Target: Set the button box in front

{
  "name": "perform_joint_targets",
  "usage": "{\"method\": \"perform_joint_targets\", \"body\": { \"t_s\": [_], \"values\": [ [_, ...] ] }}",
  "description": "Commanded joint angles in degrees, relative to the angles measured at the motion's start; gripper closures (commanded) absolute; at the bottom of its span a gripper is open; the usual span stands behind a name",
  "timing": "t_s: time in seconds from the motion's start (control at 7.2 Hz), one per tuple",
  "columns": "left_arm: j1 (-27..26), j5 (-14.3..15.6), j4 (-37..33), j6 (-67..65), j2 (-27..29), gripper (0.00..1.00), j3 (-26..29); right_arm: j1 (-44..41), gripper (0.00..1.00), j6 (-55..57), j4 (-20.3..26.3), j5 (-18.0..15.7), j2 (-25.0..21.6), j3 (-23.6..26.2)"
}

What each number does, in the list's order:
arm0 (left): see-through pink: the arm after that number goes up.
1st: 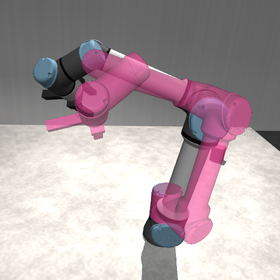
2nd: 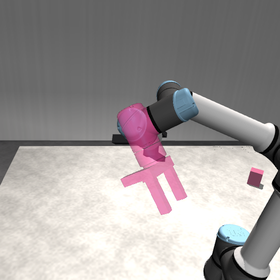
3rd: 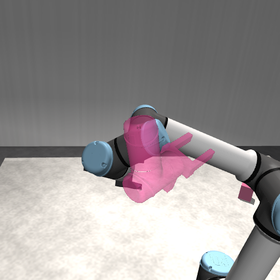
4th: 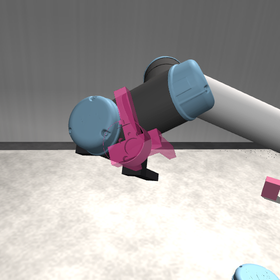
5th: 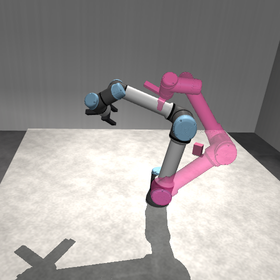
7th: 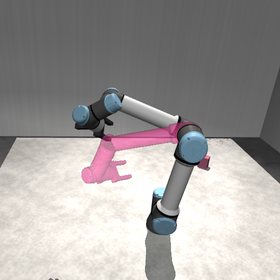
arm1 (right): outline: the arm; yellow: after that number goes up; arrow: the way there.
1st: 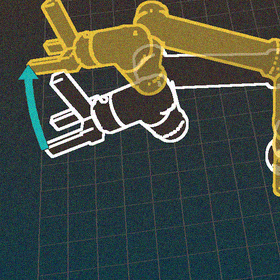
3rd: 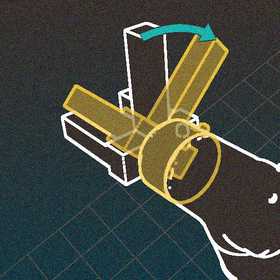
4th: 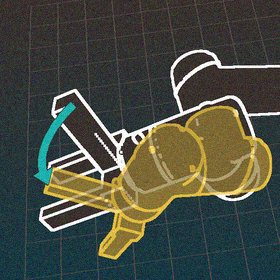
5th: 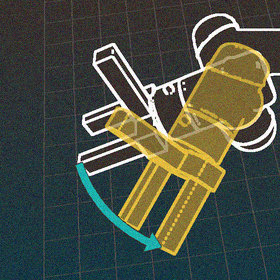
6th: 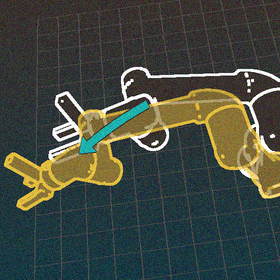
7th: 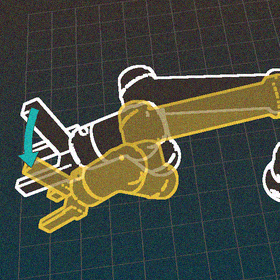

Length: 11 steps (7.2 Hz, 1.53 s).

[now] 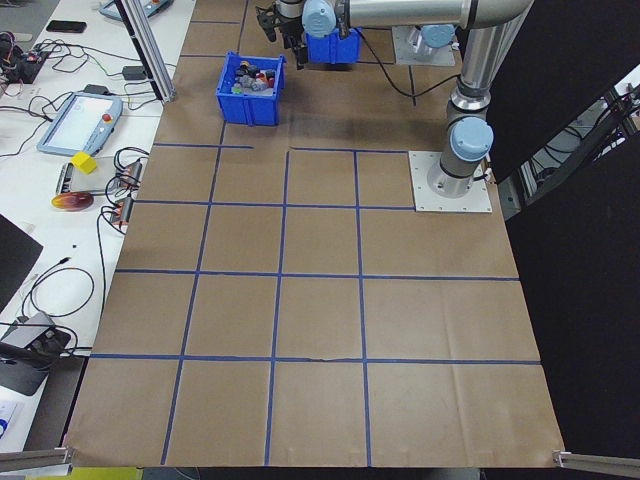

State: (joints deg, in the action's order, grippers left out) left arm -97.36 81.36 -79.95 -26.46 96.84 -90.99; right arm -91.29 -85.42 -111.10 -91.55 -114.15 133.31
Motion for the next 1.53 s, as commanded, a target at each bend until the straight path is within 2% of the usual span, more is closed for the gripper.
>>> {"method": "perform_joint_targets", "body": {
  "t_s": [0.0, 0.14, 0.28, 0.56, 0.83, 1.11, 1.39],
  "values": [
    [5.2, 0.9, -7.1, 28.6, -7.3, 0.01, -1.1, -8.6, 0.94, 8.5, -2.8, 0.1, 0.6, 0.0],
    [5.5, 5.7, -12.4, 29.9, -9.7, 0.01, -1.2, -11.4, 0.94, 11.3, -4.6, 0.1, 1.5, -0.1],
    [5.5, 10.3, -13.7, 30.2, -11.3, 0.01, -1.2, -14.2, 0.94, 14.7, -6.0, 0.1, 3.4, -0.2],
    [5.6, 9.8, -13.0, 29.8, -11.6, 0.01, -4.7, -21.0, 0.94, 20.4, -10.1, -0.6, 7.1, -0.5],
    [5.6, 9.8, -13.0, 30.5, -12.5, 0.02, -5.2, -24.1, 0.93, 22.8, -12.7, -0.6, 9.9, -0.9],
    [5.6, 9.8, -12.9, 30.5, -12.7, 0.02, -4.5, -26.7, 0.93, 24.9, -12.6, -0.7, 14.0, -4.4],
    [5.6, 9.9, -9.3, 30.3, -12.7, 0.01, -5.1, -30.1, 0.93, 27.5, -13.2, -2.4, 18.7, -7.1]
  ]
}}
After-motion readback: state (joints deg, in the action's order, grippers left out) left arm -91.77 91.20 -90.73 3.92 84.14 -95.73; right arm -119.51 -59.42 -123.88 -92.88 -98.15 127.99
